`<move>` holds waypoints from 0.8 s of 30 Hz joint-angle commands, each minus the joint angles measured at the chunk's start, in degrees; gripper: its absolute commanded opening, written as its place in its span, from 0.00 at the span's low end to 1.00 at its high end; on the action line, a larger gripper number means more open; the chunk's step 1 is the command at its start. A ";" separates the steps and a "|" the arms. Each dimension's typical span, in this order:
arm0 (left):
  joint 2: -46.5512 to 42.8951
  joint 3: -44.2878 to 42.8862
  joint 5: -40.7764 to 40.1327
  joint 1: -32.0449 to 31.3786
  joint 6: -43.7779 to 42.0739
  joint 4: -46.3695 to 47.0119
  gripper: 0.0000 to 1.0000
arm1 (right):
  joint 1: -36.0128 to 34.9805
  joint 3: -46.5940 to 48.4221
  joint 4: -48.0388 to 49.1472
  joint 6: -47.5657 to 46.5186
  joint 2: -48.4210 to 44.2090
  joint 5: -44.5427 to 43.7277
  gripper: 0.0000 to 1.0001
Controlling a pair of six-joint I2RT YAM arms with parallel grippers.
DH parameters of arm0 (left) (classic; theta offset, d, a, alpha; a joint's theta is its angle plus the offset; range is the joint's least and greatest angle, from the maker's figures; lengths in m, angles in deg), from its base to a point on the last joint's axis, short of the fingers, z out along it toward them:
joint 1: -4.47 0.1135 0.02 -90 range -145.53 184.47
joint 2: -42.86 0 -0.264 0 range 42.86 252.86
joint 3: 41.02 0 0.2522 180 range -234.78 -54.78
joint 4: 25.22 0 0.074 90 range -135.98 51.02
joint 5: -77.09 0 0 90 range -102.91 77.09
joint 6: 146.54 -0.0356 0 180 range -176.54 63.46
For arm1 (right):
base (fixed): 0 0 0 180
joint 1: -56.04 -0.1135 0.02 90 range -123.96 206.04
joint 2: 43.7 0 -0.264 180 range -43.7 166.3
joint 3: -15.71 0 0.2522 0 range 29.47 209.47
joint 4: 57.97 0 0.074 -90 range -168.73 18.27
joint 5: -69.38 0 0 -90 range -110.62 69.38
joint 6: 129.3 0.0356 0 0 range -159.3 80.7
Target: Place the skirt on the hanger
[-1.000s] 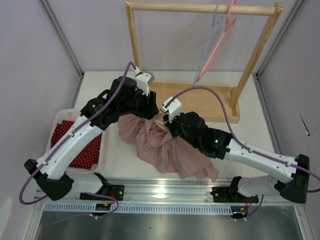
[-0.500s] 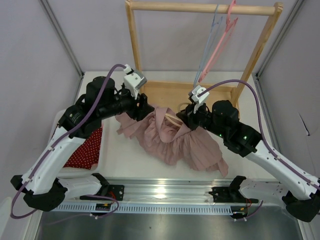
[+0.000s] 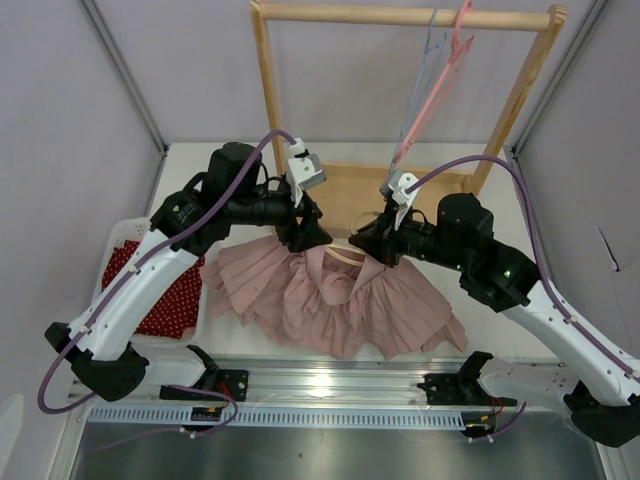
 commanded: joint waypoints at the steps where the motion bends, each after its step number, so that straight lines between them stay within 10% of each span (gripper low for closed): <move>1: -2.76 0.17 7.07 0.31 -1.82 1.25 0.67 | 0.53 4.12 2.50 -0.15 -1.44 0.65 0.00; 24: -3.65 7.65 9.98 -0.39 -2.08 3.36 0.67 | 1.67 5.62 1.97 -0.06 -1.88 3.54 0.00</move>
